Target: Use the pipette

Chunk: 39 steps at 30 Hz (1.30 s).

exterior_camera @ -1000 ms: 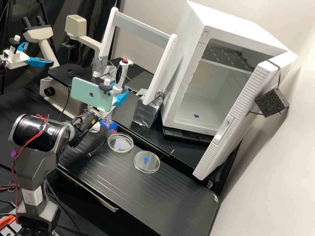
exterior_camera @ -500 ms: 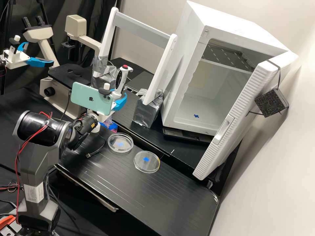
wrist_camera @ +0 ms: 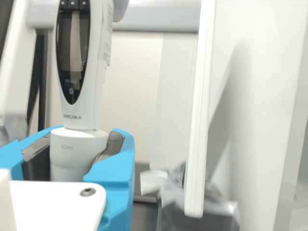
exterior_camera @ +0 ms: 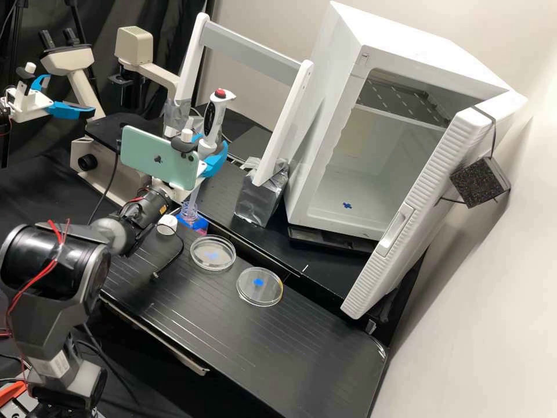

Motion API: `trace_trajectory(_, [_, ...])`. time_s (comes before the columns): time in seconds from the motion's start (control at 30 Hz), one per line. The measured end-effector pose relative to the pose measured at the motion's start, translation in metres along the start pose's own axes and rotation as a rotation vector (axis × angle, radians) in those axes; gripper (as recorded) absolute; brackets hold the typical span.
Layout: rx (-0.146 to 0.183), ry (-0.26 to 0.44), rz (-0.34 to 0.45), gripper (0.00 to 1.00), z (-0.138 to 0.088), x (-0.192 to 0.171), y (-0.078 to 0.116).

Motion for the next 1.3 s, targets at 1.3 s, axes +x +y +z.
trace_trajectory(1.3, [-0.178, 0.002, -0.062, 0.00, 0.001, -0.028, 0.082])
